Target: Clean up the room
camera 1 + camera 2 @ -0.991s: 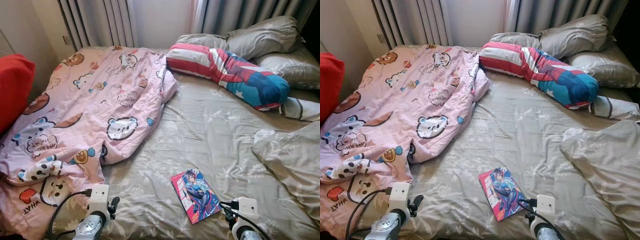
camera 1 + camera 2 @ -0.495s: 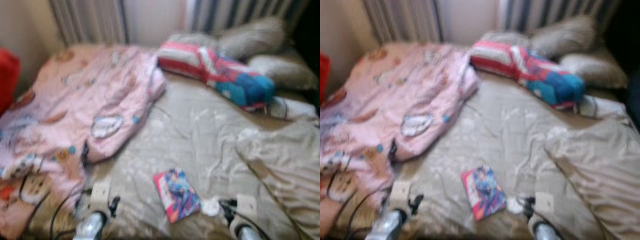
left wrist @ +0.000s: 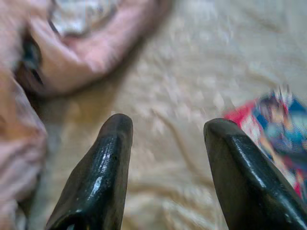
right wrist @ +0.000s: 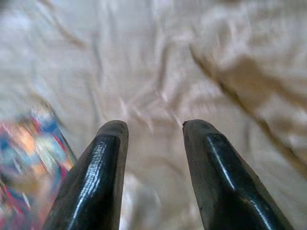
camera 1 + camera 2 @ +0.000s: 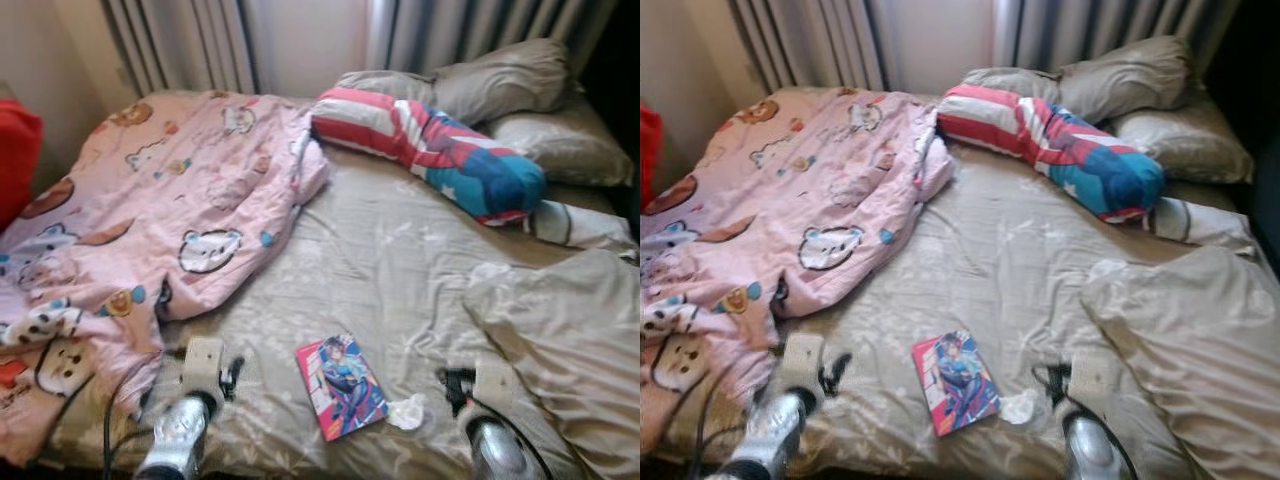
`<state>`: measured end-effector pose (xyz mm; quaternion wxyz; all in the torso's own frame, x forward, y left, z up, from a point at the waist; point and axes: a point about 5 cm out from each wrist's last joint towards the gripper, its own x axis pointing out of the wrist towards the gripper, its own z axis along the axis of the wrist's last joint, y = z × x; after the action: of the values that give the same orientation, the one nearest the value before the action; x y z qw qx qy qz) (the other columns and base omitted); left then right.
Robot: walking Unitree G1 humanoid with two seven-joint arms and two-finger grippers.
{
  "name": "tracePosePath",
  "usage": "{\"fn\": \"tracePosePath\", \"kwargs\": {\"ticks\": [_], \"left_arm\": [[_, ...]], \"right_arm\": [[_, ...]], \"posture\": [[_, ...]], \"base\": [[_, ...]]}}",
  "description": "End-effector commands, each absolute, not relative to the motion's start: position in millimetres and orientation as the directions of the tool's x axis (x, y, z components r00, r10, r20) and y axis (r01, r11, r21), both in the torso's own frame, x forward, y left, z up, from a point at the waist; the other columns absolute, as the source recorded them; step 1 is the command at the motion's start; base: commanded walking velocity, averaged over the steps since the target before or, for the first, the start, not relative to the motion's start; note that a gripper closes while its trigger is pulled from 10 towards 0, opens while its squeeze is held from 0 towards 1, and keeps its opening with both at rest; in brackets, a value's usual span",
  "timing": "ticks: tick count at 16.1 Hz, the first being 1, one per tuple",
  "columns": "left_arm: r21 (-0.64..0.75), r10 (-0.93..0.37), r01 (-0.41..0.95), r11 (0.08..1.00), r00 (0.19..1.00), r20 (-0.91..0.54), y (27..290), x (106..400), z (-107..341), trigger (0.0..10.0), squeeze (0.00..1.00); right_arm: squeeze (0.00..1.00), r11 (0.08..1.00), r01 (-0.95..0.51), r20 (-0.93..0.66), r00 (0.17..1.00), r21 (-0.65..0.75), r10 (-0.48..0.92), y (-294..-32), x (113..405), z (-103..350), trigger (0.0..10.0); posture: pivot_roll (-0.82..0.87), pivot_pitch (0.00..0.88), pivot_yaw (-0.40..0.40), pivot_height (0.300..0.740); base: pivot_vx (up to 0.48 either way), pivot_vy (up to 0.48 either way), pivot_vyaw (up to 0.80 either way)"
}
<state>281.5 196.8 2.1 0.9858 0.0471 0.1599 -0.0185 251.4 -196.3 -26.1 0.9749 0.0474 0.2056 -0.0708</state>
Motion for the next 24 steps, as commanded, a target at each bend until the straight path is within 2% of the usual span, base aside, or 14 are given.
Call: {"fn": "tracePosePath", "kwargs": {"ticks": [1, 2, 3, 5, 8, 11, 13, 24], "left_arm": [[0.079, -0.029, 0.052, 0.996, 0.961, -0.275, 196.7, 285.8, 8.7, 10.0, 0.00], [0.067, -0.027, 0.043, 0.997, 0.973, -0.228, 197.4, 289.2, 15.4, 10.0, 0.00], [0.067, -0.037, 0.048, 0.997, 0.988, -0.152, 198.0, 292.1, 25.4, 10.0, 0.00], [0.072, -0.051, 0.057, 0.996, 0.994, -0.093, 197.9, 293.0, 32.9, 10.0, 0.00], [0.074, -0.067, 0.071, 0.995, 0.996, -0.057, 198.0, 292.9, 37.9, 10.0, 0.00], [0.099, -0.099, 0.112, 0.989, 0.987, -0.123, 194.5, 282.1, 22.9, 10.0, 0.00], [0.063, -0.084, 0.091, 0.994, 0.990, -0.111, 193.0, 286.8, 26.7, 10.0, 0.00], [0.040, -0.079, 0.082, 0.996, 0.993, -0.092, 189.2, 285.3, 28.6, 10.0, 0.00]], "right_arm": [[0.00, 0.984, 0.164, -0.358, 0.925, 0.069, -0.129, -198.2, 255.9, -19.3, 10.0], [0.00, 0.982, 0.179, -0.287, 0.946, 0.066, -0.153, -200.3, 261.5, -9.8, 10.0], [0.00, 0.985, 0.151, -0.145, 0.980, 0.082, -0.138, -198.5, 274.3, 11.6, 10.0], [0.00, 0.993, 0.098, -0.060, 0.994, 0.069, -0.094, -195.1, 281.3, 25.8, 10.0], [0.00, 0.999, 0.023, -0.054, 0.998, 0.029, -0.021, -187.8, 272.6, 21.6, 10.0], [0.00, 0.999, 0.045, -0.050, 0.998, 0.012, -0.044, -189.3, 269.1, 20.9, 10.0], [0.00, 0.996, 0.087, -0.064, 0.994, 0.019, -0.085, -193.5, 268.8, 20.2, 10.0], [0.00, 0.995, 0.096, -0.126, 0.988, 0.008, -0.095, -186.5, 271.2, 16.0, 10.0]], "posture": [[-0.01, 0.080, -0.023, 0.740], [-0.01, 0.079, -0.019, 0.740], [-0.04, 0.076, -0.014, 0.740], [-0.05, 0.074, -0.016, 0.740], [-0.04, 0.072, -0.018, 0.740], [-0.05, 0.072, -0.024, 0.740], [-0.05, 0.079, -0.022, 0.740], [-0.03, 0.133, -0.019, 0.740]], "base": [[0.000, 0.000, 0.00], [0.000, 0.000, 0.00], [0.000, 0.000, 0.00], [0.000, 0.000, 0.00], [0.000, 0.000, 0.00], [0.000, 0.000, 0.00], [0.000, 0.000, 0.00], [0.000, 0.000, 0.00]]}}
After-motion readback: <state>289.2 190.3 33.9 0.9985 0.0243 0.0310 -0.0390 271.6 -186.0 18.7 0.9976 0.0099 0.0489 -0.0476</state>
